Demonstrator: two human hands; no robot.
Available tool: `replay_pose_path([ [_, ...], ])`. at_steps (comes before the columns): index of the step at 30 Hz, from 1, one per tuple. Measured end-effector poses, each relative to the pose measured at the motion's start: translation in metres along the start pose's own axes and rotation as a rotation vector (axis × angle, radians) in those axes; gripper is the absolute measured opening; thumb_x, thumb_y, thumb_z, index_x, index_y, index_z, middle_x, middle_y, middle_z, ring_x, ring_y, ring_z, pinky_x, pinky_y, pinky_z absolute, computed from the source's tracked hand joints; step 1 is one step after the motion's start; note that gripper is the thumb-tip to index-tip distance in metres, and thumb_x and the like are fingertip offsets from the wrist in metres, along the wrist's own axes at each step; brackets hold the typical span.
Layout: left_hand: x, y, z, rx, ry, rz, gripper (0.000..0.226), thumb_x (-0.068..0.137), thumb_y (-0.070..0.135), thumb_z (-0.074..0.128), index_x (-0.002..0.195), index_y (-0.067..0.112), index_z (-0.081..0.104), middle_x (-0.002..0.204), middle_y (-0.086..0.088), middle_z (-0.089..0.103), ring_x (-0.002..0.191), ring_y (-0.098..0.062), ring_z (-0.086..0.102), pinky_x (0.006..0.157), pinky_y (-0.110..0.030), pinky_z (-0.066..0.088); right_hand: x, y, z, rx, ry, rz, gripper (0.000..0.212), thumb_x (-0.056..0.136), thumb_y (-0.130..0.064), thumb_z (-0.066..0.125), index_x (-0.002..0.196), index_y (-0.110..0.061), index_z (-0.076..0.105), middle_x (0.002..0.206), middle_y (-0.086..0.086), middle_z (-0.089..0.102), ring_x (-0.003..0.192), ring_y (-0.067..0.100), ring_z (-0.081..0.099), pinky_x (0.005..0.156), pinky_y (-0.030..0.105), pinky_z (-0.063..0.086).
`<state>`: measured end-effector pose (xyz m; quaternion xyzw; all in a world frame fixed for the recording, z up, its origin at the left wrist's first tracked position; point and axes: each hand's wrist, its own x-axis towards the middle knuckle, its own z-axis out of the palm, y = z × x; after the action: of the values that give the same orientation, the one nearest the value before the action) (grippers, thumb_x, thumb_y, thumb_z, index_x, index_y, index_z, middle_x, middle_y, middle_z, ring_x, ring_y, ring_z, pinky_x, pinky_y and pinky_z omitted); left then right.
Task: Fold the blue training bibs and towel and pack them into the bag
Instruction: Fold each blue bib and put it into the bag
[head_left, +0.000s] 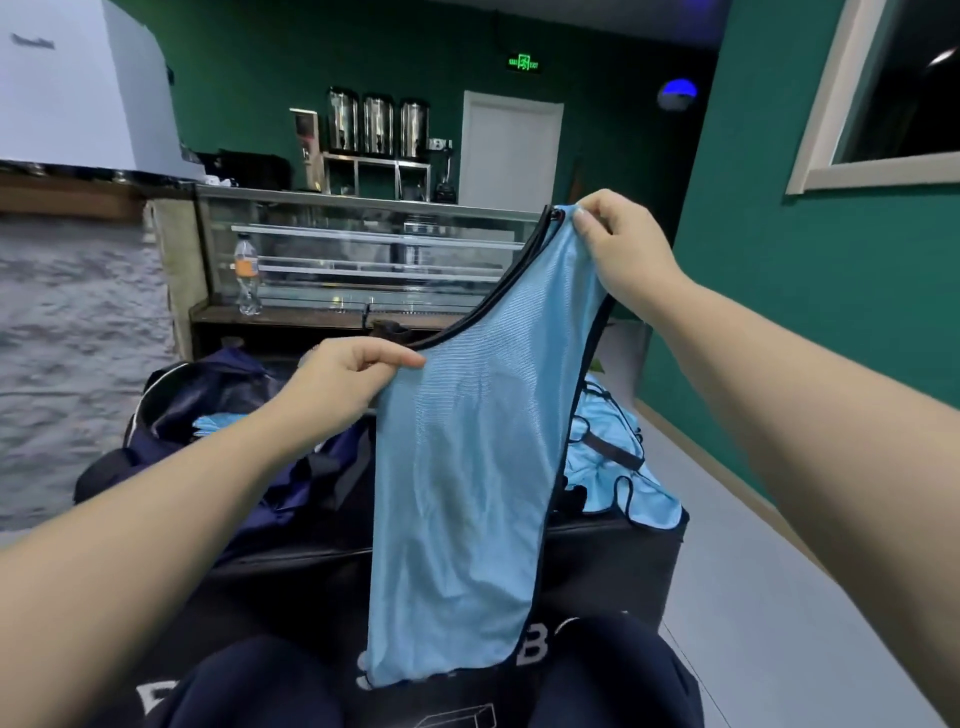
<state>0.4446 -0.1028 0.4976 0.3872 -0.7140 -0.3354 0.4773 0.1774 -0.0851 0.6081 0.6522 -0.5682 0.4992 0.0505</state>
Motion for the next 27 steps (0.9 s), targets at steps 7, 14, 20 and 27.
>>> replay_pose_path([
  [7, 0.018, -0.035, 0.010, 0.015, 0.003, 0.009, 0.043, 0.095, -0.001, 0.046, 0.082, 0.031, 0.071, 0.048, 0.013, 0.057, 0.046, -0.009, 0.042, 0.050, -0.019, 0.032, 0.017, 0.019, 0.032, -0.011, -0.047, 0.018, 0.018, 0.102, -0.027, 0.044, 0.096, -0.018, 0.057, 0.074, -0.009, 0.050, 0.063, 0.004, 0.041, 0.055, 0.019, 0.032],
  [14, 0.057, -0.103, 0.010, 0.085, 0.011, -0.037, 0.065, 0.090, -0.006, 0.050, 0.068, 0.052, 0.070, 0.082, 0.024, 0.071, 0.076, -0.008, 0.060, 0.071, -0.023, 0.044, 0.051, 0.063, 0.104, -0.014, -0.161, 0.051, 0.019, 0.102, -0.026, 0.043, 0.096, -0.015, 0.058, 0.073, -0.007, 0.050, 0.065, 0.008, 0.042, 0.059, 0.024, 0.033],
  [20, 0.113, -0.160, 0.001, 0.174, 0.021, -0.050, 0.050, 0.089, -0.003, 0.049, 0.073, 0.037, 0.072, 0.084, -0.011, 0.072, 0.076, -0.041, 0.062, 0.066, -0.034, 0.044, 0.102, 0.096, 0.176, -0.078, -0.223, 0.011, 0.024, 0.102, -0.025, 0.042, 0.099, -0.007, 0.059, 0.083, 0.003, 0.056, 0.070, 0.013, 0.045, 0.059, 0.023, 0.033],
  [27, 0.161, -0.218, 0.015, 0.338, 0.049, 0.004, 0.028, 0.093, 0.004, 0.053, 0.094, 0.031, 0.063, 0.095, 0.017, 0.050, 0.077, 0.014, 0.048, 0.069, -0.001, 0.033, 0.137, 0.153, 0.260, -0.186, -0.275, -0.011, 0.019, 0.102, -0.025, 0.043, 0.092, -0.011, 0.052, 0.082, 0.000, 0.052, 0.076, 0.018, 0.044, 0.061, 0.032, 0.027],
])
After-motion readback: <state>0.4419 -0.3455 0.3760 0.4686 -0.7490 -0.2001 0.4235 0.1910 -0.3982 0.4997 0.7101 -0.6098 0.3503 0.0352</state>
